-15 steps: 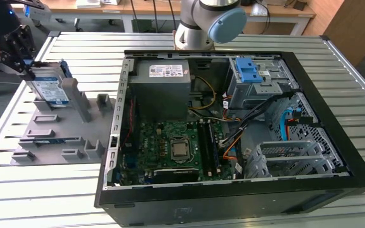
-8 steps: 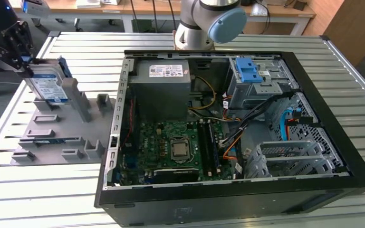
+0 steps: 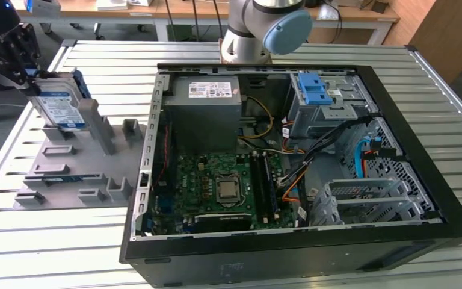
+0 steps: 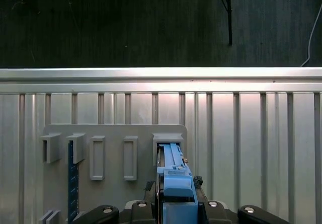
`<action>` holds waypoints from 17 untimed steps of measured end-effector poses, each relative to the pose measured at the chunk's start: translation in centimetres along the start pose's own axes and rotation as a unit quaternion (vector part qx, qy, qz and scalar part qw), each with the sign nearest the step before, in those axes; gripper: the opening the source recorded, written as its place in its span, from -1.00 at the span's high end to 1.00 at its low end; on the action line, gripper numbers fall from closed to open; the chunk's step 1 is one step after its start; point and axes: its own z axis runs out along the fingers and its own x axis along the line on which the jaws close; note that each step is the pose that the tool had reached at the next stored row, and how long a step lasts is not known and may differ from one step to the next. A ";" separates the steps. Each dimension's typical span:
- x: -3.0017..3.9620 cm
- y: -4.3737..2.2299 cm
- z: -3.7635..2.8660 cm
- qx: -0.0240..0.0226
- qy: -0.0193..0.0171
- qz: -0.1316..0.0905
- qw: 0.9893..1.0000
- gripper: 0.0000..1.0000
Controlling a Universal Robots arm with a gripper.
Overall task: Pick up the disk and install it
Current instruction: 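Pick up the disk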
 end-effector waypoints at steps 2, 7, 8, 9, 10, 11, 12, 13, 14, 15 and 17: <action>0.00 0.00 -0.02 0.000 0.000 0.000 1.000 0.27; 0.00 0.00 -0.25 0.000 0.000 0.000 1.000 0.27; 0.00 0.00 -0.28 0.000 0.000 0.000 1.000 0.27; 0.00 0.00 -0.30 0.000 0.000 0.000 1.000 0.27; 0.00 0.00 -0.33 0.000 0.000 0.000 1.000 0.27; 0.00 0.01 -0.37 0.000 0.000 0.000 1.000 0.27; 0.00 0.00 -0.39 0.000 0.000 0.000 1.000 0.27; 0.00 0.00 -0.40 0.000 0.000 0.000 1.000 0.27; 0.00 0.00 -0.42 0.000 0.000 0.000 1.000 0.27; 0.00 0.00 -0.44 0.000 0.000 0.000 1.000 0.27; 0.00 0.00 -0.55 0.000 0.000 0.000 1.000 0.27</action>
